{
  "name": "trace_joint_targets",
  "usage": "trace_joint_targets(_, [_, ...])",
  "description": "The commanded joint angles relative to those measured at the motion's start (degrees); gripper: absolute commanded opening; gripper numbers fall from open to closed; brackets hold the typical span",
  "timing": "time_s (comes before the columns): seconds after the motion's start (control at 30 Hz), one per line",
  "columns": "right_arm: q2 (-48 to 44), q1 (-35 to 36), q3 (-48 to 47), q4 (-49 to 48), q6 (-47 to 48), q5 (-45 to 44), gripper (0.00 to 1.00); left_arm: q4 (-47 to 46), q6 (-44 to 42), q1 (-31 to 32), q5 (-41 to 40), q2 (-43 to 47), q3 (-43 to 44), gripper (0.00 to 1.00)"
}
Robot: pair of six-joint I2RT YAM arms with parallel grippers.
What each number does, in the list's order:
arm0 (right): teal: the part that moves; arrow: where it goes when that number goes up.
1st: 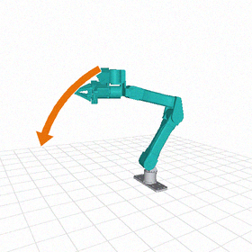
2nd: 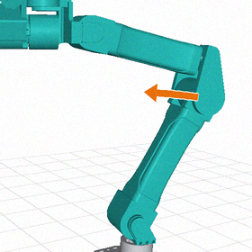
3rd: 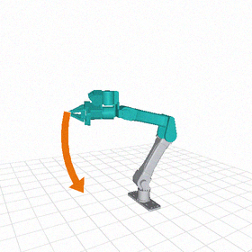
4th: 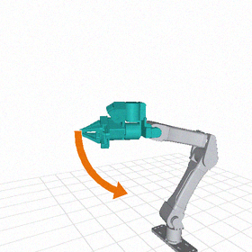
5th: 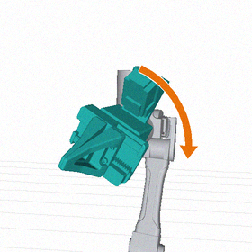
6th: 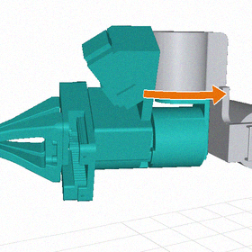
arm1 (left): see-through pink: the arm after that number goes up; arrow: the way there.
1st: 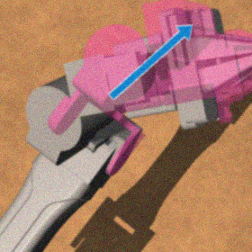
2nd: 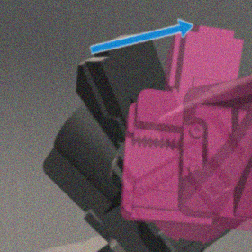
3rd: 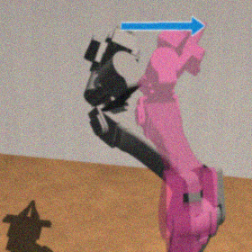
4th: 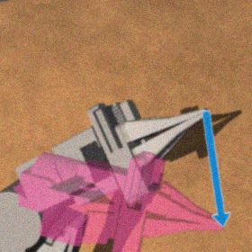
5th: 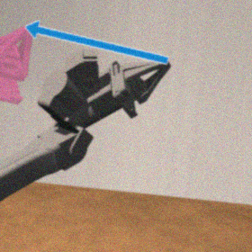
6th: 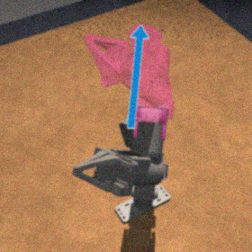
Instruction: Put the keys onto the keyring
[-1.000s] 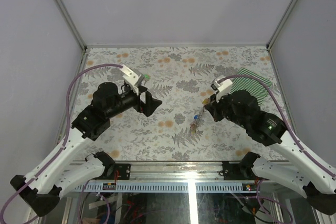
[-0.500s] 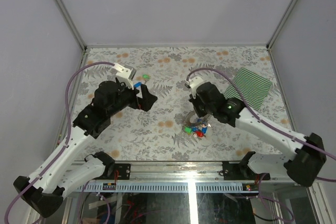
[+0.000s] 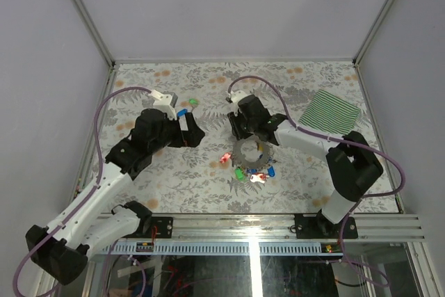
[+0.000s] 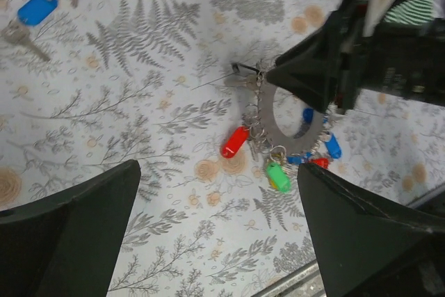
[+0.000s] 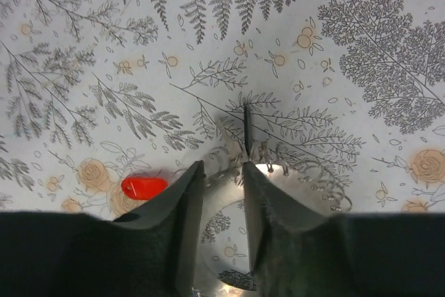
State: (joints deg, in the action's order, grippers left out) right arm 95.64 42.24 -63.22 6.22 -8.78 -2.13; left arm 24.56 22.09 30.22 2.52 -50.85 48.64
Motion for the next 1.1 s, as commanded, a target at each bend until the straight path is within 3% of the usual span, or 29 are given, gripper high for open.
trace_joint_targets(0.0, [-0.26,-2.86,-3.47,-7.36,-3.23,6.44,0.49,0.52,3.41,-4.69,1.87,-2.58,-1.54,1.0])
trace_joint_targets(0.13, [-7.81,-4.85,-0.76,-9.3,-5.29,10.12,0.73,-1.32,4.19,-11.85,7.79,-3.44,-2.57,1.0])
trace_joint_targets(0.23, [-13.65,-5.72,-1.51,-1.75,-4.55,8.54,0.98,-2.49,3.31,-17.82,10.77,-3.26,-2.55,1.0])
trace_joint_targets(0.27, [-15.41,-6.4,-2.12,1.31,-3.54,8.52,1.0,-2.73,2.69,-19.26,11.06,-3.0,-2.24,1.0])
trace_joint_targets(0.37, [-22.93,-7.34,-2.27,8.08,-1.4,6.52,0.99,-2.74,0.18,-21.09,10.0,-1.26,-0.96,1.0])
trace_joint_targets(0.7, [-52.96,-7.35,6.04,13.32,0.44,-3.3,0.99,1.56,-7.8,-21.09,2.6,9.56,4.48,1.0])
trace_joint_targets(1.07, [-71.09,-7.3,18.79,10.92,-0.92,-8.96,0.99,1.25,-7.67,-21.06,-3.66,23.91,-4.51,1.0])
